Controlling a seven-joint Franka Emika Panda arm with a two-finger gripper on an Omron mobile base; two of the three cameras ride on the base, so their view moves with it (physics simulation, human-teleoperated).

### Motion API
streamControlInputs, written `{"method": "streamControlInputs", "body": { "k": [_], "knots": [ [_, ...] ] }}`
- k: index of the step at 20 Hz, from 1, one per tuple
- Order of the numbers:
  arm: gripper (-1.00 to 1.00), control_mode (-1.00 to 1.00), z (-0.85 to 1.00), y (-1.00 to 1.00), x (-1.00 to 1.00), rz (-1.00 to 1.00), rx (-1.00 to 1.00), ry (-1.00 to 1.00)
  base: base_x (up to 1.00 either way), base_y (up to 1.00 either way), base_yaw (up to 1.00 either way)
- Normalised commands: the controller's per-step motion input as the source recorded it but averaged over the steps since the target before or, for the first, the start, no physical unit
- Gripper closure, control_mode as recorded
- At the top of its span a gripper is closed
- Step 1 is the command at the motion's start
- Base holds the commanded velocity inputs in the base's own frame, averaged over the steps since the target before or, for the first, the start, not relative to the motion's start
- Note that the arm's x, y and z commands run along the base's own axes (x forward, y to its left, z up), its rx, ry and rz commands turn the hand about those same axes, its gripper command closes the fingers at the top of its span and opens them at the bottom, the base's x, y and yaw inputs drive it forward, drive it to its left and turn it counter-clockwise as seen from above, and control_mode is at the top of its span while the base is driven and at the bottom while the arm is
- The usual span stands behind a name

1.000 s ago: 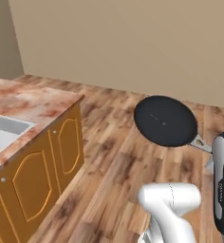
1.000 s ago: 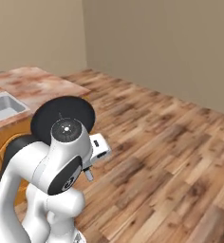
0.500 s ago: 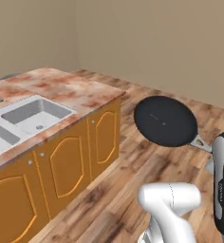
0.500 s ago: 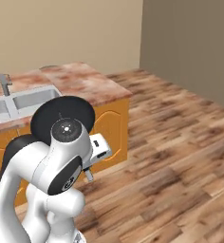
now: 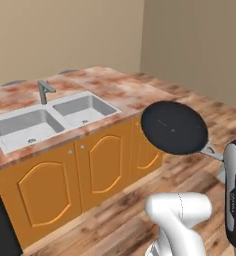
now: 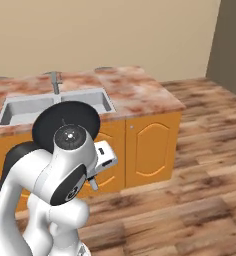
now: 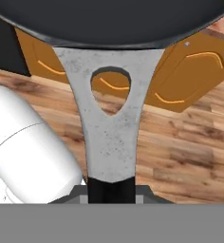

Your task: Move the pot and pan from the stove into the sink.

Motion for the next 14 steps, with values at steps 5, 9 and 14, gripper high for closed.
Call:
{"method": "streamControlInputs", "body": {
  "k": [5, 9, 14],
  "knots": [
    [1.00, 1.00, 0.00, 0.00, 0.00, 0.00, 0.00, 0.00, 0.01, -0.03, 0.46],
    [1.00, 1.00, 0.00, 0.00, 0.00, 0.00, 0.00, 0.00, 0.01, 0.00, 0.45],
    [1.00, 1.00, 0.00, 0.00, 0.00, 0.00, 0.00, 0.00, 0.00, -0.01, 0.45]
  ]
}}
